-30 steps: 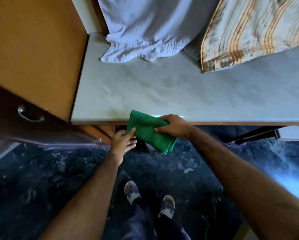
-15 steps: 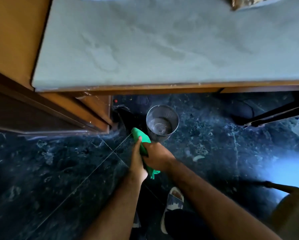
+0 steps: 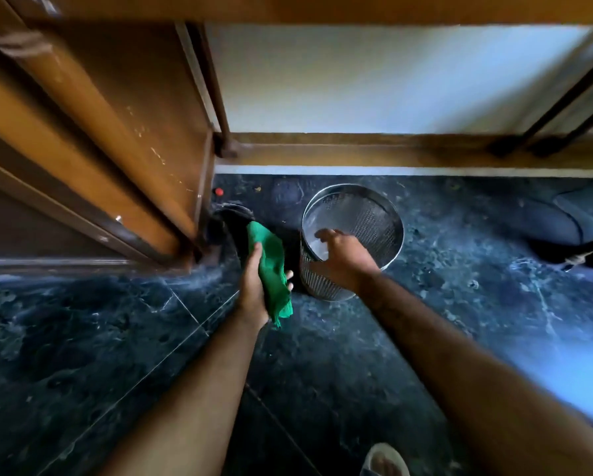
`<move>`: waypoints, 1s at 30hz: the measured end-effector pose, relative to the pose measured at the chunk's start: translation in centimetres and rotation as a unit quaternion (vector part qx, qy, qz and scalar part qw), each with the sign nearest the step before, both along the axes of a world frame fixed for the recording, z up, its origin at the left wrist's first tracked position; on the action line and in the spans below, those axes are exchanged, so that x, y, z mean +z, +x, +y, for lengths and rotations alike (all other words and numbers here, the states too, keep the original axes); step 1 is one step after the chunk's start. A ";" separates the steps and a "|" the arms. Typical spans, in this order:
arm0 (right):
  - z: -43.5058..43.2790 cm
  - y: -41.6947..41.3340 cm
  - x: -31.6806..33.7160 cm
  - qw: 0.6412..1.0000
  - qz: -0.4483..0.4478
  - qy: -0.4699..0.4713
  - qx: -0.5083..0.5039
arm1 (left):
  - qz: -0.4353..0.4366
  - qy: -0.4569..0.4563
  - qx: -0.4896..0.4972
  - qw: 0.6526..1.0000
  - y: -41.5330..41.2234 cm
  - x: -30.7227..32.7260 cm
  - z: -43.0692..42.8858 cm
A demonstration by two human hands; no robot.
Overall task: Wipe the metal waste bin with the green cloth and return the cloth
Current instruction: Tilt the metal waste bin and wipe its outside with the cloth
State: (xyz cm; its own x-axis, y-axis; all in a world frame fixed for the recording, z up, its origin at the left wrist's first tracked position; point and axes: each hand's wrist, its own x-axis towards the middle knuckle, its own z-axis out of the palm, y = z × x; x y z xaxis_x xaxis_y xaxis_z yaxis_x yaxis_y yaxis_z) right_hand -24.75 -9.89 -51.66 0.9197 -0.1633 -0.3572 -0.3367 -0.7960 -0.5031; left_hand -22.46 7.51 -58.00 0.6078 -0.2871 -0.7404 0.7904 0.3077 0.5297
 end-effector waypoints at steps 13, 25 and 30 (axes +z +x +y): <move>0.5 1.9 -3.1 0.991 -0.089 -0.053 -0.080 | -0.195 0.137 0.002 0.971 5.0 -2.9 -1.0; -2.3 -1.7 -2.1 0.951 -0.137 0.260 -0.096 | -0.548 0.393 -0.116 0.729 2.6 -0.8 -7.2; -2.9 -2.0 -1.9 0.868 -0.140 0.429 -0.209 | -0.501 0.356 -0.151 0.774 1.8 -5.2 -5.6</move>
State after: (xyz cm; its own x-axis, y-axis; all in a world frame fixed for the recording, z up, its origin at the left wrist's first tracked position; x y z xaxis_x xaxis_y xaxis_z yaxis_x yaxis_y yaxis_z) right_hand -26.76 -12.82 -53.51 0.9147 -0.2882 -0.2834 -0.2739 0.0735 -0.9589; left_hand -20.70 1.91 -63.24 0.9640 -0.2648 0.0242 -0.1490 -0.4627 0.8739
